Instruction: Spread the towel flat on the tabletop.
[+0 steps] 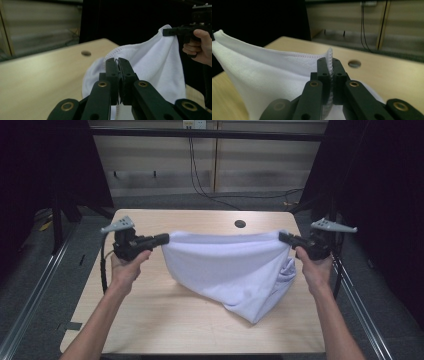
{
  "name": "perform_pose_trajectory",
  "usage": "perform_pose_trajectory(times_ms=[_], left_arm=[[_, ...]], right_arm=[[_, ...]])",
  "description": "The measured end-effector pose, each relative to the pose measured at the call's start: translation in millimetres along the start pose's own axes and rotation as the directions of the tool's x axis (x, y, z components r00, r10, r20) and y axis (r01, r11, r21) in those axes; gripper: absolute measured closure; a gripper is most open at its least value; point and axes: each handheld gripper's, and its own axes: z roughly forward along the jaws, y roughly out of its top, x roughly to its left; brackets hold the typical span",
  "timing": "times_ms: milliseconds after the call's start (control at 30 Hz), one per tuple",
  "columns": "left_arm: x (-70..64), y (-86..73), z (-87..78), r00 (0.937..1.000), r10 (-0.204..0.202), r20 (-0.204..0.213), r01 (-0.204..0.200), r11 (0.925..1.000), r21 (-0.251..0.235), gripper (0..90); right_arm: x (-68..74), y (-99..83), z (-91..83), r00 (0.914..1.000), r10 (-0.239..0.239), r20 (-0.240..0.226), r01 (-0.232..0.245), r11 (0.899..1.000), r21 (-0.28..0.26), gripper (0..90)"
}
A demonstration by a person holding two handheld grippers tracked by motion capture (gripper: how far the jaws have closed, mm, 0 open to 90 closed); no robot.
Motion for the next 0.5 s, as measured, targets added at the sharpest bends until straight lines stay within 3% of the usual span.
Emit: perform_pose_trajectory(times_ms=[33, 133, 233, 300, 333, 400, 500], left_arm=[[-2.5, 11.6, -6.8, 0.9999, 0.014, 0.004, -0.014, 0.9996, -0.025, 87.8], [-12.6, 42.7, -25.8, 0.9986, 0.053, 0.003, -0.053, 0.9947, -0.089, 87.8], [-28.7, 67.5, -44.3, 0.9934, 0.114, 0.002, -0.113, 0.9854, -0.128, 87.8], [-40.7, 76.7, -57.3, 0.9897, 0.142, 0.023, -0.136, 0.9777, -0.160, 87.8], [-51.6, 76.3, -66.0, 0.9835, 0.179, 0.026, -0.173, 0.9729, -0.153, 87.8], [-57.1, 70.1, -69.9, 0.9804, 0.194, 0.036, -0.188, 0.9736, -0.130, 87.8], [-60.6, 37.7, -73.6, 0.9806, 0.184, 0.067, -0.180, 0.9817, -0.062, 87.7]], right_arm=[[0.0, 0.0, 0.0, 1.0000, 0.000, 0.000, 0.000, 1.000, 0.000, 88.0], [11.4, 30.1, -17.9, 0.9992, -0.034, -0.020, 0.033, 0.997, -0.065, 88.1], [30.4, 63.1, -39.2, 0.9950, -0.095, -0.031, 0.090, 0.987, -0.136, 88.1], [39.2, 78.9, -53.5, 0.9921, -0.119, -0.040, 0.110, 0.977, -0.180, 88.1], [45.4, 84.7, -65.3, 0.9898, -0.128, -0.063, 0.111, 0.970, -0.217, 88.2], [48.3, 83.2, -70.1, 0.9888, -0.132, -0.070, 0.114, 0.970, -0.215, 88.2], [55.5, 53.7, -78.9, 0.9844, -0.148, -0.096, 0.132, 0.979, -0.152, 88.1]])
